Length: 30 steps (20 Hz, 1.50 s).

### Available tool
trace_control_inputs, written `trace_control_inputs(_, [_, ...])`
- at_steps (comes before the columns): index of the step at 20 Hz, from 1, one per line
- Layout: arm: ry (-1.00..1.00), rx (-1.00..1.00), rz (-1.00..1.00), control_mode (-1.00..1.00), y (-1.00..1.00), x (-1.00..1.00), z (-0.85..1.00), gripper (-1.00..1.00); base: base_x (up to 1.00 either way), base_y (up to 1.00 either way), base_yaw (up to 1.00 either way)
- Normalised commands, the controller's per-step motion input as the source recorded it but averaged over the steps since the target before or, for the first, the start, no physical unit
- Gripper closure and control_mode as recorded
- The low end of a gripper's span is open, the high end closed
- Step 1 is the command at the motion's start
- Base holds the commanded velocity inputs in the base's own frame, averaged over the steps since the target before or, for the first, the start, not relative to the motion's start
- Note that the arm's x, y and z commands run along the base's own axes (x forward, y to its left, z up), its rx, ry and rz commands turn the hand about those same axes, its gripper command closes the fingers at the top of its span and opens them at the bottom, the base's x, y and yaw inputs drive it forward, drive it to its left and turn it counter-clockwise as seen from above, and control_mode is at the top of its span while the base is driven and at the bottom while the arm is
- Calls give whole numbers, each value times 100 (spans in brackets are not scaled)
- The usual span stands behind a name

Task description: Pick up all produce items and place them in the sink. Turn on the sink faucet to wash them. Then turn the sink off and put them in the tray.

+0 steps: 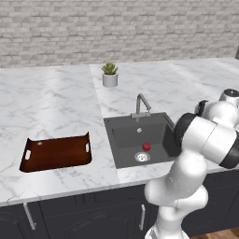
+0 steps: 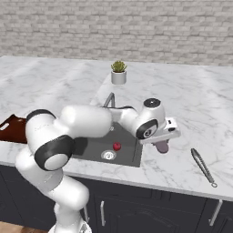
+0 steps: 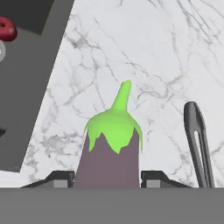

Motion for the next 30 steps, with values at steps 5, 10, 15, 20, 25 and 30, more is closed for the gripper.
trace_control_inputs(5, [-1, -8, -22, -100, 100, 0, 66, 100, 0, 0, 0])
trace_control_inputs(10, [0, -1, -18, -100, 99, 3, 29, 100, 0, 0, 0])
trace_control_inputs(15, [1, 1, -6, -100, 64, 23, 1, 100, 0, 0, 0])
trace_control_inputs(20, [1, 4, -2, -100, 46, 37, 0, 100, 0, 0, 0])
trace_control_inputs(25, [6, 14, 2, -100, 0, 10, -4, 100, 0, 0, 0])
trace_control_inputs(30, [2, 20, 10, -100, 0, 32, -29, 100, 0, 0, 0])
